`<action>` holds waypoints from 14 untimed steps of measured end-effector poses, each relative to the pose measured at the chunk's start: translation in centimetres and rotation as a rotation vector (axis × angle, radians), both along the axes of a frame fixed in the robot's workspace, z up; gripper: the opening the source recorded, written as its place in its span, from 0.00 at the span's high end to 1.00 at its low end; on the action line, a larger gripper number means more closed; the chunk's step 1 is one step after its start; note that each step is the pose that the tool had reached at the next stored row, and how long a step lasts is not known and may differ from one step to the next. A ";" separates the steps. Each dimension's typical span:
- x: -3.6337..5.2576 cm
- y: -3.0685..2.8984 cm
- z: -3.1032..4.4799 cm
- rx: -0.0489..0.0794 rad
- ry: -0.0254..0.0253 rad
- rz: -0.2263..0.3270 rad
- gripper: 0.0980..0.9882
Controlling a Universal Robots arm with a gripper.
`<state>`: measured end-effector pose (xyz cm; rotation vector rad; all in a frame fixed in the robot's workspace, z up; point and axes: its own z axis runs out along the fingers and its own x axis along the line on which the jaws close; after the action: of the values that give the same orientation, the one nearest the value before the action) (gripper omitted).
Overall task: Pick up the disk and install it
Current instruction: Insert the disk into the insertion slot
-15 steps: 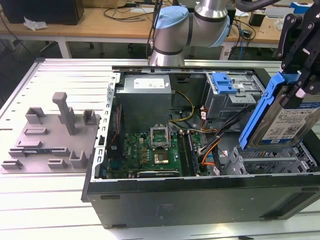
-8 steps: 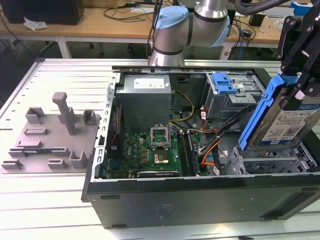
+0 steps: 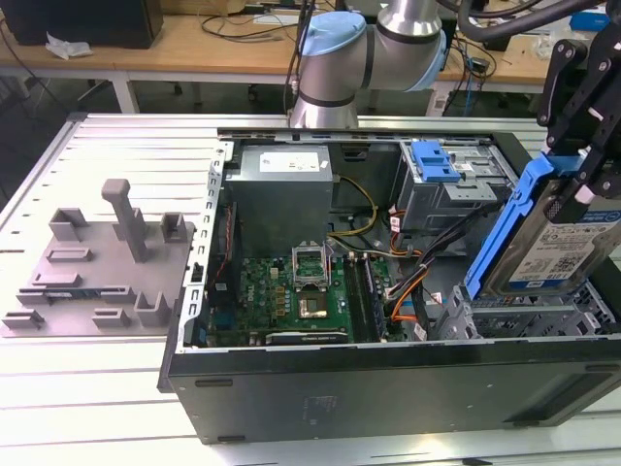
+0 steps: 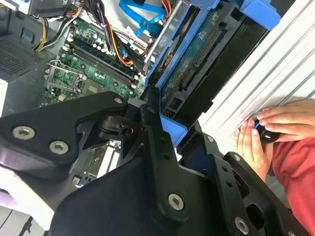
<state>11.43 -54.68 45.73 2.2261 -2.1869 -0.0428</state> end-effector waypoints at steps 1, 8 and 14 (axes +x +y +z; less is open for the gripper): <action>0.00 0.02 -0.01 0.000 0.0000 0.000 0.70; 0.00 0.50 -0.18 0.000 0.0000 -0.001 0.70; 0.00 0.50 -0.49 0.000 0.0000 -0.005 0.70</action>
<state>11.43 -54.18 45.24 2.2207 -2.1926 -0.0431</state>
